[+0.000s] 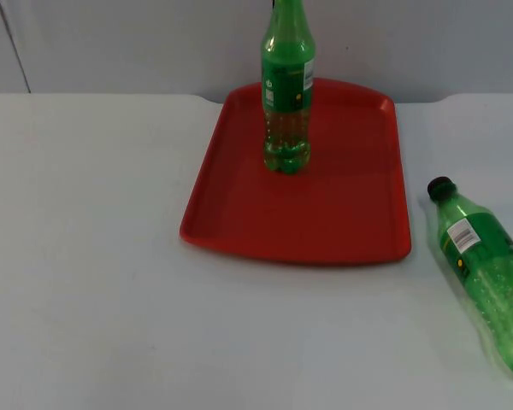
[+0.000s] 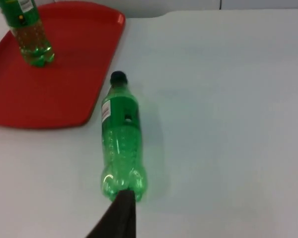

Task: Place the bottle upright on the tray.

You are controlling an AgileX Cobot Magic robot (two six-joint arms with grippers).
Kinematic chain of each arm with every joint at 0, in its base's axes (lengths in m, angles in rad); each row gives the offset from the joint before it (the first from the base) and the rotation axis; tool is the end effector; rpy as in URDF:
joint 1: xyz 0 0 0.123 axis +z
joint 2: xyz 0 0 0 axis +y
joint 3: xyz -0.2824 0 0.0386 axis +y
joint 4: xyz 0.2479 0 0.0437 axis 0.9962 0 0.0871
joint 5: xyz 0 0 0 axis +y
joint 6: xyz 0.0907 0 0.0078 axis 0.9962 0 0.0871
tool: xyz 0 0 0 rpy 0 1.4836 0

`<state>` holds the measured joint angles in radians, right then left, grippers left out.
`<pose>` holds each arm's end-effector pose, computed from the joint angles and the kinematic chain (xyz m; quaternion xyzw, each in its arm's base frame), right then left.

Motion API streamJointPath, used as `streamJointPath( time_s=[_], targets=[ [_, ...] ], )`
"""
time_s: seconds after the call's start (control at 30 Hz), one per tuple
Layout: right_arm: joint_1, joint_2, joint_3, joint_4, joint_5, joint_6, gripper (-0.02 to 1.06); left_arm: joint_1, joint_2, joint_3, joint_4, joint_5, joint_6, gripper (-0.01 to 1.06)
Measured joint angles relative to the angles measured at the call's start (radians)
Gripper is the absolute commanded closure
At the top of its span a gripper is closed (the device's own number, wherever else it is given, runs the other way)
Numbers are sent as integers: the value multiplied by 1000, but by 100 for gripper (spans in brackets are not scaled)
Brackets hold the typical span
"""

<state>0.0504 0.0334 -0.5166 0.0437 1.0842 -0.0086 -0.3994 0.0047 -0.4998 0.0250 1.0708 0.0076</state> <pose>-0.0027 0.0034 0.2801 -0.0264 0.8630 0.0324 0.5035 -0.0034 0.0036 0.2763 0.1727 0.8395 -0.0880 0.5077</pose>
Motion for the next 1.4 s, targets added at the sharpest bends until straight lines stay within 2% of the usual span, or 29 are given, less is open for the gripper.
streamJointPath(
  time_s=[0.2, 0.53, 0.87, 1.3, 1.4],
  targets=[
    [0, 189, 0, 65, 2, -19, -1, 0, 0, 0, 2, 0, 0, 0],
    [0, 515, -5, 92, -7, -48, -1, 0, 0, 0, 4, 0, 0, 0],
    [0, 877, -188, 113, 15, -75, -1, 0, 0, 0, 4, 0, 0, 0],
    [0, 1200, -362, 113, 13, -80, -1, 0, 0, 0, 4, 0, 0, 0],
    [46, 1287, -421, 63, 12, -65, 0, 0, 0, 0, 4, 0, 0, 0]
  ],
)
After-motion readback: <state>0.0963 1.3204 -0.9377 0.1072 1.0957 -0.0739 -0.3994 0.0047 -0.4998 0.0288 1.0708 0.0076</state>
